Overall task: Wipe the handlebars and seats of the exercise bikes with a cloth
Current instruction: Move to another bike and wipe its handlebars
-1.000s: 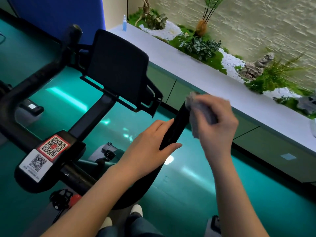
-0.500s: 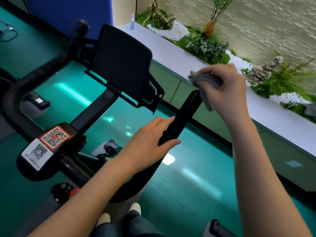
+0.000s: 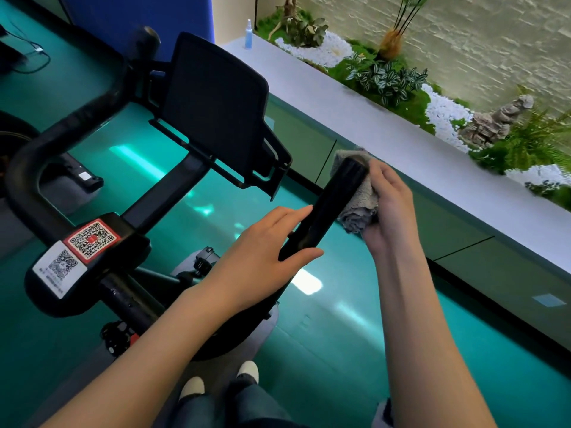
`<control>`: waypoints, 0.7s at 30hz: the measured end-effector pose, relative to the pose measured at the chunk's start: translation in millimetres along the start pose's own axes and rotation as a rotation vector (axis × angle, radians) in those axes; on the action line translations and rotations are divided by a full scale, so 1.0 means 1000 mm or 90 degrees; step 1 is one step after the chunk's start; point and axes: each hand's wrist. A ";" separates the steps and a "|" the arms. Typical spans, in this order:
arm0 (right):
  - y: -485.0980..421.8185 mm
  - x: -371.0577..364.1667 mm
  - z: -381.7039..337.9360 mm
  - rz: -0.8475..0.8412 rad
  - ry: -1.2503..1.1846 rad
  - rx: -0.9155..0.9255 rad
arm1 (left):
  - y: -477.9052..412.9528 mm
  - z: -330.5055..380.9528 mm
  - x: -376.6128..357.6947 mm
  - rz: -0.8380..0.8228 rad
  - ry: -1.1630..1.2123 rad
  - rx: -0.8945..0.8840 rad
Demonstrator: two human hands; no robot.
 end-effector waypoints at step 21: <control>0.067 0.023 0.041 0.086 0.293 0.308 | 0.018 0.005 -0.003 0.029 -0.001 0.041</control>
Point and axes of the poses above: each hand's wrist, its own y-axis away from the middle knuckle, its own x-axis out of the back of the hand, z = x × y, and after that the axes turned 3 degrees about -y, right-handed
